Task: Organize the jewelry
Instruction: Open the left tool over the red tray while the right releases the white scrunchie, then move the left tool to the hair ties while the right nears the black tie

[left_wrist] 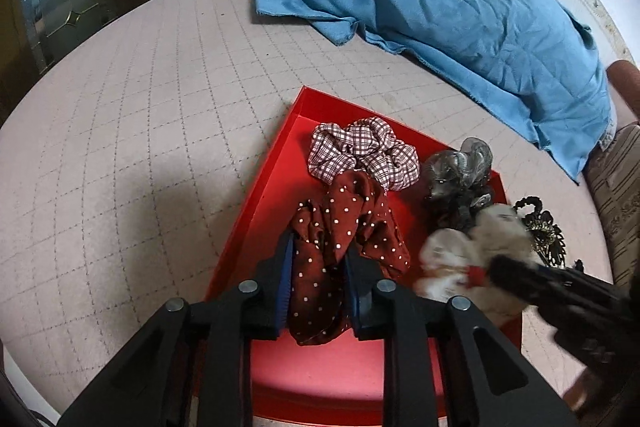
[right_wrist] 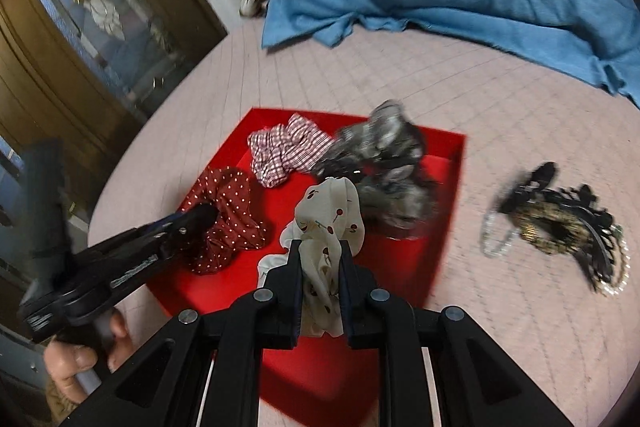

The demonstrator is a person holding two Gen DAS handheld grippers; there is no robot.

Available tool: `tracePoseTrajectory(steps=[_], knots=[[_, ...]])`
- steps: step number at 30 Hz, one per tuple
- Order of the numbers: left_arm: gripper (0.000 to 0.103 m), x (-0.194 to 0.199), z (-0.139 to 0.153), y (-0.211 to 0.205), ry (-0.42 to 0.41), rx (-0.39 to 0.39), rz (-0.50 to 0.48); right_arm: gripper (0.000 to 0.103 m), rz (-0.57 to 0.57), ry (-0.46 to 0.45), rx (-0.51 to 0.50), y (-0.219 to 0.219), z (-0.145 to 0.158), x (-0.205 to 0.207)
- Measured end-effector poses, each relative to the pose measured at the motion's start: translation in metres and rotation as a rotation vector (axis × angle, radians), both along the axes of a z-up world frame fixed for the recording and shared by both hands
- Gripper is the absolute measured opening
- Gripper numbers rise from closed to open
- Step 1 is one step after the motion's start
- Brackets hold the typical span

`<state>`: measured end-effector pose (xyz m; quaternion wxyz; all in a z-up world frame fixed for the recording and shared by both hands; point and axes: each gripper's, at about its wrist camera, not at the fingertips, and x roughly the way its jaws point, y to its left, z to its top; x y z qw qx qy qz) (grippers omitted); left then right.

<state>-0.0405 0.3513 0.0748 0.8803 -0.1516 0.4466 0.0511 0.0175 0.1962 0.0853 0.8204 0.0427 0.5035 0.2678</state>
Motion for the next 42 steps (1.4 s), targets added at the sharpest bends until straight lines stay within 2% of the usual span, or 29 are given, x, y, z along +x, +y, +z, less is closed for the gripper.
tracePoseTrajectory(steps=[5,6,8,10,17,21,27,36,39,42], knots=[[0.029,-0.004,0.006,0.004,-0.029,-0.02,0.001,0.019,-0.004,0.019,-0.011,0.012,-0.009,0.006],[0.031,-0.005,0.007,0.005,-0.035,-0.025,0.003,0.023,-0.005,0.019,-0.012,0.012,-0.01,0.005],[0.041,-0.008,0.011,0.008,-0.051,-0.038,0.008,0.033,-0.008,0.012,-0.02,0.01,-0.008,0.004],[0.044,-0.009,0.013,0.01,-0.065,-0.042,0.012,0.041,-0.01,0.004,-0.025,0.01,-0.005,0.002],[0.047,-0.014,0.019,0.01,-0.1,-0.036,0.029,0.045,-0.023,-0.026,-0.01,0.0,0.012,-0.011],[0.049,-0.017,0.021,0.011,-0.115,-0.017,0.047,0.053,-0.035,-0.053,-0.002,-0.009,0.024,-0.021],[0.05,-0.022,0.024,0.007,-0.126,0.01,0.057,0.054,-0.054,-0.068,-0.006,-0.029,0.034,-0.036],[0.051,-0.035,0.023,0.0,-0.138,0.079,0.089,0.059,-0.127,-0.099,-0.035,-0.093,0.043,-0.063],[0.051,-0.043,0.023,-0.002,-0.141,0.093,0.102,0.061,-0.167,-0.102,-0.05,-0.125,0.044,-0.073],[0.051,-0.057,0.023,-0.011,-0.141,0.142,0.11,0.061,-0.227,-0.096,-0.058,-0.163,0.042,-0.081]])
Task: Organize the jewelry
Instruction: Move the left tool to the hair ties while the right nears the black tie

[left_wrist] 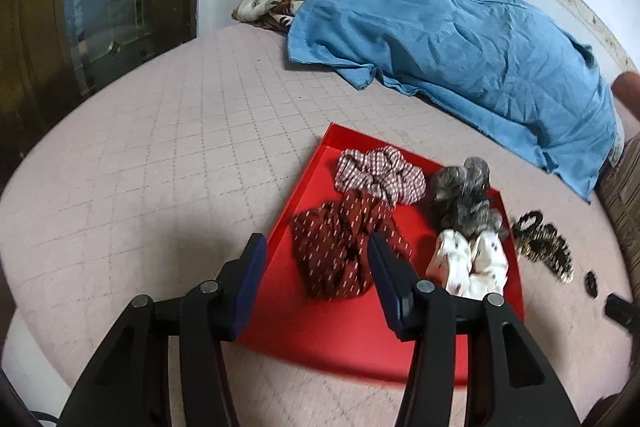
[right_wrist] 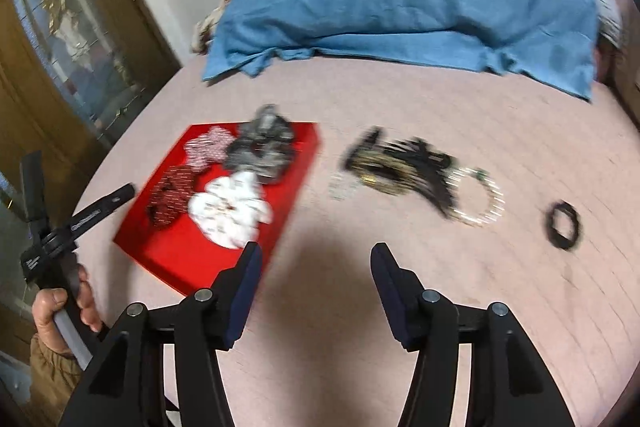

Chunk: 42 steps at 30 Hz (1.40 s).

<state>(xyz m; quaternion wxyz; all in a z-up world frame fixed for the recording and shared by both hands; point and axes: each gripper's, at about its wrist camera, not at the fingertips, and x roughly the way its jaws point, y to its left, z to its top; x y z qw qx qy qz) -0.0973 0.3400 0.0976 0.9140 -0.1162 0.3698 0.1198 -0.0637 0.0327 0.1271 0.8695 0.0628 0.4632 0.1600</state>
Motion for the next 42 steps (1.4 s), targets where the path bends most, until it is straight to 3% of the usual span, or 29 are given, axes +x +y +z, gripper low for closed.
tracePoseTrajectory(steps=[9,25,33,42], knots=[[0.057,-0.042,0.016,-0.037,-0.01,0.068,-0.035,0.061,-0.168,0.014,0.021,-0.097,-0.009,-0.014],[0.067,-0.054,0.058,-0.12,-0.019,0.167,-0.194,0.062,-0.31,0.013,0.074,-0.185,-0.027,-0.024],[0.068,-0.024,0.069,-0.161,0.0,0.092,-0.288,0.062,-0.322,0.001,0.088,-0.199,-0.032,0.012],[0.068,0.04,0.048,-0.216,0.071,0.011,-0.372,0.062,-0.326,0.037,0.127,-0.215,-0.051,0.038]])
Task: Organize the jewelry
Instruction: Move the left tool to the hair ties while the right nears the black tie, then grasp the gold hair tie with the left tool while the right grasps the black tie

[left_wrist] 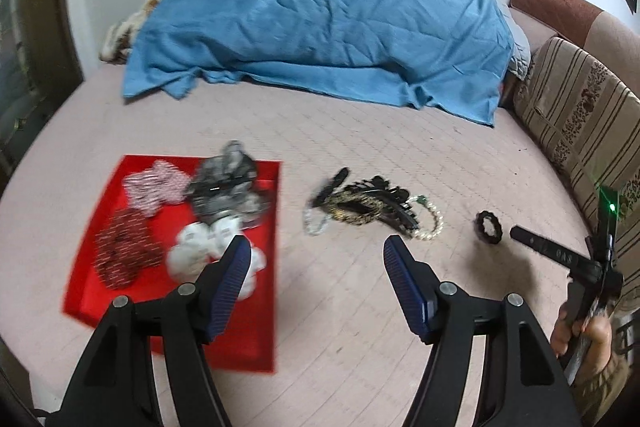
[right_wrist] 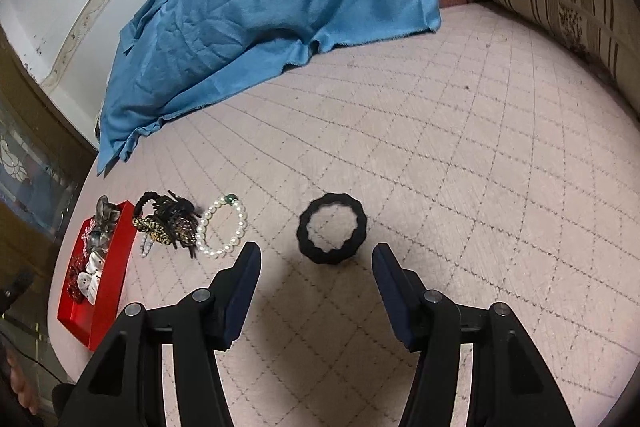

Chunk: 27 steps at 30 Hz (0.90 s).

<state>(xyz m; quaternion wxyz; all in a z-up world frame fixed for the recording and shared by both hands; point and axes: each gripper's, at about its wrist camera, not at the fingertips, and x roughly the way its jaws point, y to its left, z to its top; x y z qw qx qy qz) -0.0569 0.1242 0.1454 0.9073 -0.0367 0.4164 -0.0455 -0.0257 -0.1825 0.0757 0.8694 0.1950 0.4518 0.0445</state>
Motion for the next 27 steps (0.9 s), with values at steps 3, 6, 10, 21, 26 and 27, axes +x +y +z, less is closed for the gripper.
tracePoseTrajectory(steps=[3,6,10,21,26,27], knots=[[0.068,0.031,-0.019,-0.011,0.059,-0.052,-0.003,0.062,-0.015,0.011,0.044,-0.009,-0.002,0.0],[0.068,0.062,-0.04,-0.012,0.15,-0.153,0.01,0.062,-0.017,0.016,0.078,-0.015,-0.003,0.001],[0.068,0.096,-0.065,-0.019,0.223,-0.252,0.029,0.062,-0.008,0.012,0.052,-0.013,-0.002,0.004],[0.037,0.131,-0.101,-0.027,0.32,-0.356,0.047,0.062,0.018,0.05,-0.092,-0.006,-0.017,0.029],[0.015,0.131,-0.105,-0.03,0.327,-0.377,0.034,0.052,0.052,0.053,-0.222,0.009,-0.025,0.041],[0.014,0.13,-0.104,-0.031,0.326,-0.376,0.032,0.044,0.064,0.061,-0.255,0.014,-0.028,0.043]])
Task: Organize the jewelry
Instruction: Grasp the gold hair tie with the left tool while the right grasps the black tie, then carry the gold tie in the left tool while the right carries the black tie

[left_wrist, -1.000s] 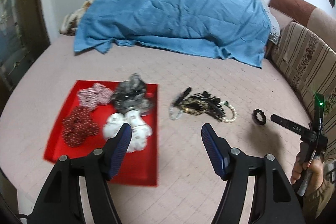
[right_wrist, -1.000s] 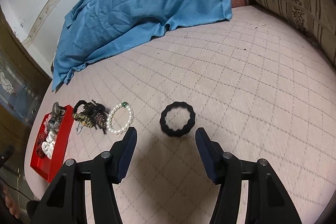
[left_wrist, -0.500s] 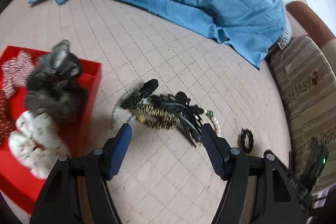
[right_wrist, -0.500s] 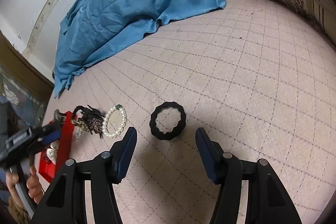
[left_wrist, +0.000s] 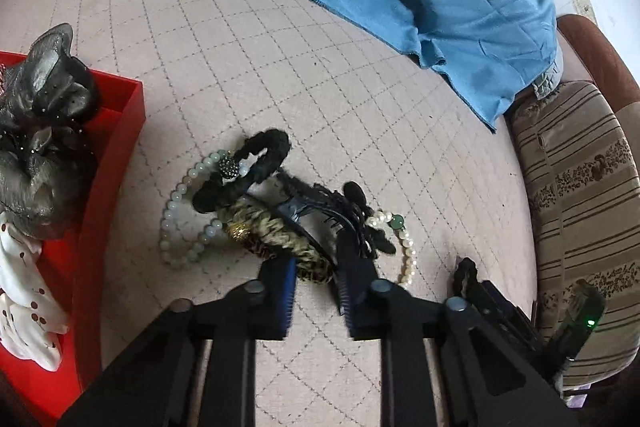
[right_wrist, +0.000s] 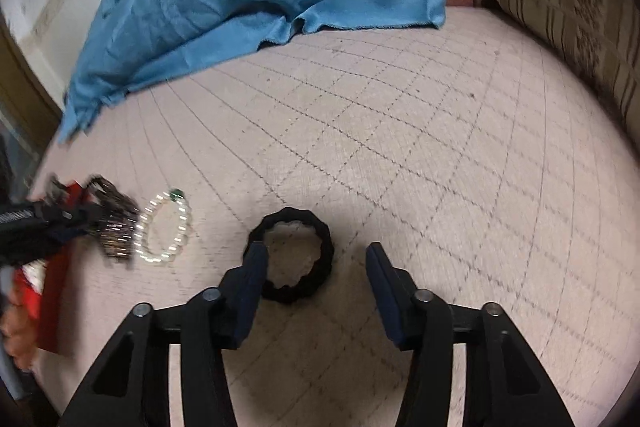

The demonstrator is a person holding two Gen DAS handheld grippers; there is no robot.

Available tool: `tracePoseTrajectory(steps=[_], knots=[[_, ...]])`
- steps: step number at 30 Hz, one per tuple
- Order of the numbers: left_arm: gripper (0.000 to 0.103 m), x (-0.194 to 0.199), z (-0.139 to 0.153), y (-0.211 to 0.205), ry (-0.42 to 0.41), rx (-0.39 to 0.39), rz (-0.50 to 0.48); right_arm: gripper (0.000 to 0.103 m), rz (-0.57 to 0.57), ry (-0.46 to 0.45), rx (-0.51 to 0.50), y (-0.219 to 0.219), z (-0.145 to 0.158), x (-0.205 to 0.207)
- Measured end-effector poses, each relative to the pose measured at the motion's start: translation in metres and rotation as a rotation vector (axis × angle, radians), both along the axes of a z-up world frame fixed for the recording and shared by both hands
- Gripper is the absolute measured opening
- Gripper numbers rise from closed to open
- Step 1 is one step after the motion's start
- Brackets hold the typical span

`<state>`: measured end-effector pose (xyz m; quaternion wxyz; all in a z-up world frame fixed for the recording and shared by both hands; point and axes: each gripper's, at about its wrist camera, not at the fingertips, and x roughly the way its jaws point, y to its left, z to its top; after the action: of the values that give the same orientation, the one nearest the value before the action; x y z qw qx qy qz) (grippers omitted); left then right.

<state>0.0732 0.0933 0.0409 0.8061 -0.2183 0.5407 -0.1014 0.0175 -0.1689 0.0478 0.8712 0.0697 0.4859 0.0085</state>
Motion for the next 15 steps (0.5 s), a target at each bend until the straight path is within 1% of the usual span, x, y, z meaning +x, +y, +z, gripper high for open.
tracePoseTrajectory(steps=[1,2,3,4,5,7,11,15], knots=[[0.01,-0.001,0.002,0.0,-0.002,-0.003,-0.004,0.033,0.007,0.005,-0.017,0.002,-0.002,0.001],[0.007,-0.003,0.003,-0.002,-0.005,-0.007,-0.007,0.03,0.017,0.002,-0.048,0.005,-0.003,0.001],[0.007,-0.004,0.005,-0.002,-0.01,-0.009,-0.009,0.024,0.028,-0.003,-0.07,0.009,-0.003,0.002],[0.007,-0.006,0.008,-0.004,-0.017,-0.009,-0.013,0.016,0.034,-0.002,-0.07,0.009,-0.003,0.002],[0.007,-0.008,0.011,-0.005,-0.024,-0.008,-0.017,0.016,0.036,-0.001,-0.064,0.009,-0.003,0.002],[0.007,-0.016,0.02,-0.008,-0.044,-0.013,-0.031,0.01,0.035,-0.001,-0.049,0.008,-0.002,0.001],[0.007,-0.033,0.04,-0.014,-0.098,0.0,-0.063,0.009,0.006,-0.013,0.011,0.0,0.002,-0.003],[0.007,-0.054,0.061,-0.013,-0.143,-0.008,-0.079,0.009,-0.026,-0.056,0.105,-0.011,0.014,-0.01]])
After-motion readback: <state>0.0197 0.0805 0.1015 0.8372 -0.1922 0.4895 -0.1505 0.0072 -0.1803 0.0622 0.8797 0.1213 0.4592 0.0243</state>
